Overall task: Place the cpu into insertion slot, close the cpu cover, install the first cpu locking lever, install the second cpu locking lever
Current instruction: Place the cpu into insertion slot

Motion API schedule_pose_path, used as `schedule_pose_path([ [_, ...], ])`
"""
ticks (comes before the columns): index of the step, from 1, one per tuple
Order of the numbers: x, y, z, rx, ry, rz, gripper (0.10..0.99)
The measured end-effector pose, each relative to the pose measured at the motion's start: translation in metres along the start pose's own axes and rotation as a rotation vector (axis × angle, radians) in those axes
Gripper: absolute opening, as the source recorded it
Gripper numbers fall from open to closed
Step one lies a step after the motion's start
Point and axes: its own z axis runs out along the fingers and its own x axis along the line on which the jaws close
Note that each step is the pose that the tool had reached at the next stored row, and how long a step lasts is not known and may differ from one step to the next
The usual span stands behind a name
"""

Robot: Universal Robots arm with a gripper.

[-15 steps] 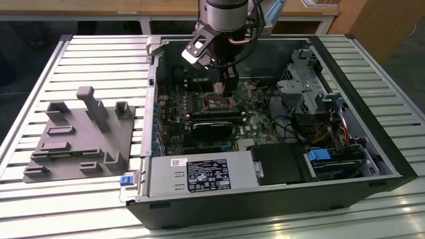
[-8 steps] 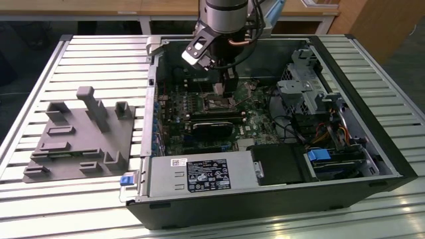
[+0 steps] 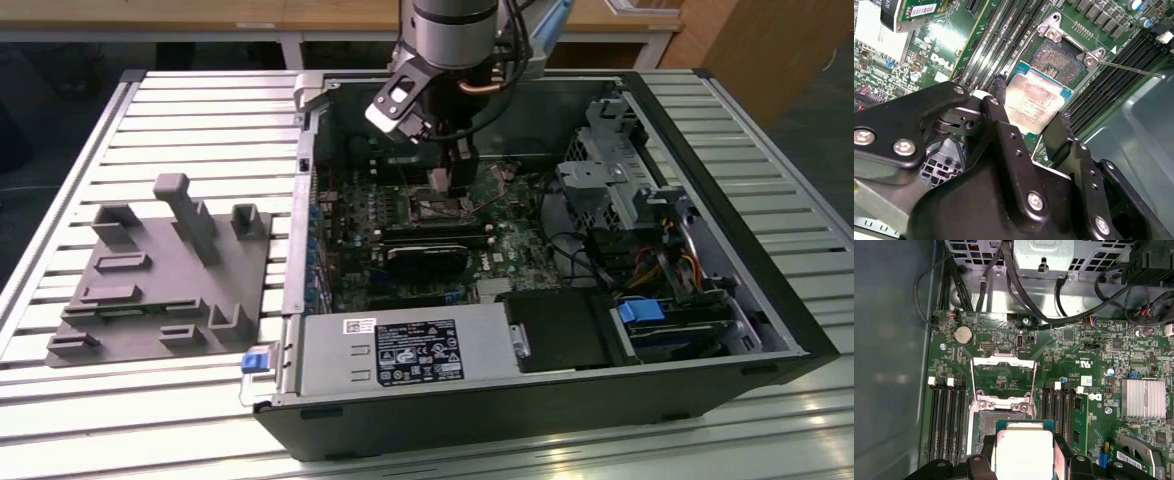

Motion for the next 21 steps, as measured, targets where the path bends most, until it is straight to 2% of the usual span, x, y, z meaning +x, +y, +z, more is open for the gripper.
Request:
schedule_pose_path([
  [12,0.0005,-0.0004,0.0057,0.001,0.0002,0.0,0.541],
  [21,0.0058,-0.0013,0.0144,0.003,0.0005,0.0,0.541],
])
